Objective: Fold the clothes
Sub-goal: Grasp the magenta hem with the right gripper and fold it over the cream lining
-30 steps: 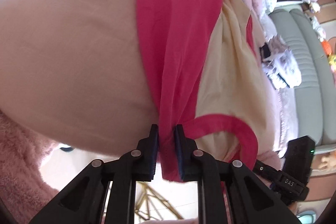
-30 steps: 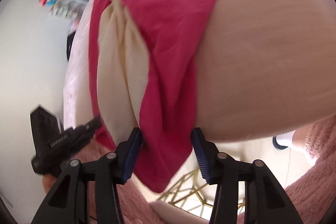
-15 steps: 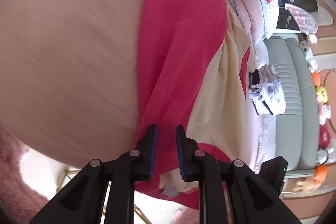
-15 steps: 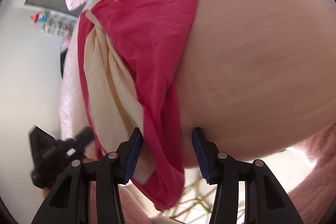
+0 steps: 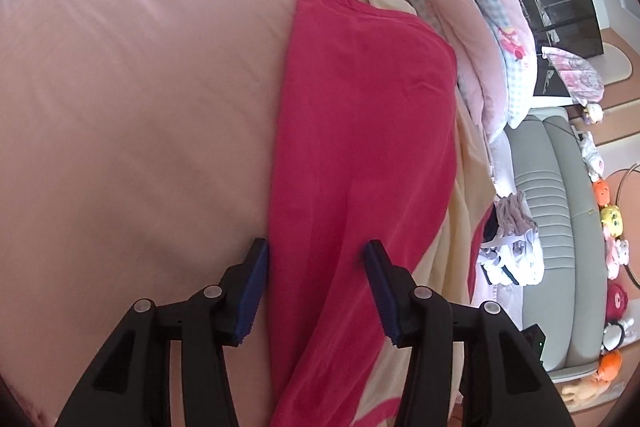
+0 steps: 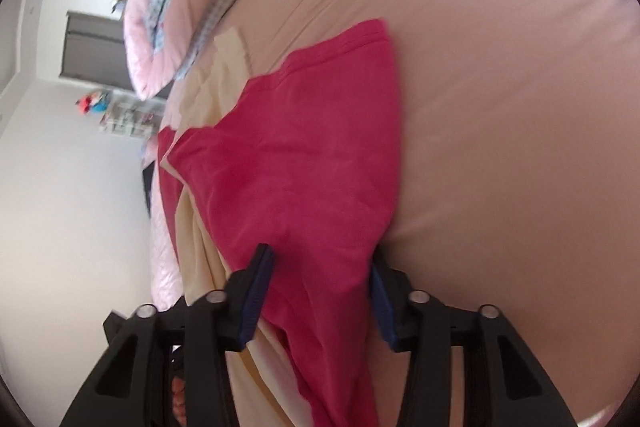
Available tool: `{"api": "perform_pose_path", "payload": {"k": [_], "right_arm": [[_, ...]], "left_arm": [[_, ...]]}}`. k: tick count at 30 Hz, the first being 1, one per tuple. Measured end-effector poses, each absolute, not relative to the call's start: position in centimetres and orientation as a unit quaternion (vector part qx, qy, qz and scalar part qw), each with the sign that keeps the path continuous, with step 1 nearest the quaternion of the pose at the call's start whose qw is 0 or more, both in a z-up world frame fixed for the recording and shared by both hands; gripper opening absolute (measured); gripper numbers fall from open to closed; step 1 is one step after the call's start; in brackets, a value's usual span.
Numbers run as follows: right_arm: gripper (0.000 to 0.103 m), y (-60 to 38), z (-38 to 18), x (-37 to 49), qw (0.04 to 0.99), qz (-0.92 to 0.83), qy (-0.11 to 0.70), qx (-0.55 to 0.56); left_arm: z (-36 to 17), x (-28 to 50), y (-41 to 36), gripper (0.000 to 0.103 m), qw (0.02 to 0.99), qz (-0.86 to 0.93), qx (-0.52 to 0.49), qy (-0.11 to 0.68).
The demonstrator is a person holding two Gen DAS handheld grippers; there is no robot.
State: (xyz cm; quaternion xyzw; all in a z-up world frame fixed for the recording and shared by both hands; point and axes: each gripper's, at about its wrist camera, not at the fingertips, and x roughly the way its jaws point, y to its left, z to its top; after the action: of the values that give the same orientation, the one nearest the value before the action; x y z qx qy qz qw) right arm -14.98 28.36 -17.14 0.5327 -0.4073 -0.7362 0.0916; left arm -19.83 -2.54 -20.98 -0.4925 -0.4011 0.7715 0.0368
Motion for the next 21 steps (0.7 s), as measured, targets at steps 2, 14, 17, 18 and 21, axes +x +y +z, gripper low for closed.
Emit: {"api": "perform_pose_path", "payload": {"k": [2, 14, 17, 18, 21], "right_arm": [[0.007, 27.8, -17.9, -16.5, 0.098, -0.733, -0.407, 0.536], [0.003, 33.1, -9.1, -14.4, 0.034, -0.838, -0.355, 0.413], [0.003, 36.4, -8.4, -12.2, -0.013, -0.849, -0.348, 0.396], [0.003, 37.0, -9.3, -11.8, -0.026, -0.843, -0.35, 0.408], [0.003, 37.6, -12.4, -10.8, -0.059, -0.818, -0.338, 0.461]], "left_arm": [[-20.8, -19.8, -2.4, 0.045, 0.035, 0.777, -0.49, -0.395], [-13.2, -15.5, -9.4, 0.003, 0.007, 0.835, -0.396, -0.381], [-14.5, -13.2, -12.4, 0.003, -0.045, 0.822, -0.401, -0.401], [-15.3, -13.2, -12.5, 0.003, -0.061, 0.813, -0.411, -0.407], [-17.4, -13.2, -12.0, 0.006, -0.095, 0.787, -0.457, -0.403]]}}
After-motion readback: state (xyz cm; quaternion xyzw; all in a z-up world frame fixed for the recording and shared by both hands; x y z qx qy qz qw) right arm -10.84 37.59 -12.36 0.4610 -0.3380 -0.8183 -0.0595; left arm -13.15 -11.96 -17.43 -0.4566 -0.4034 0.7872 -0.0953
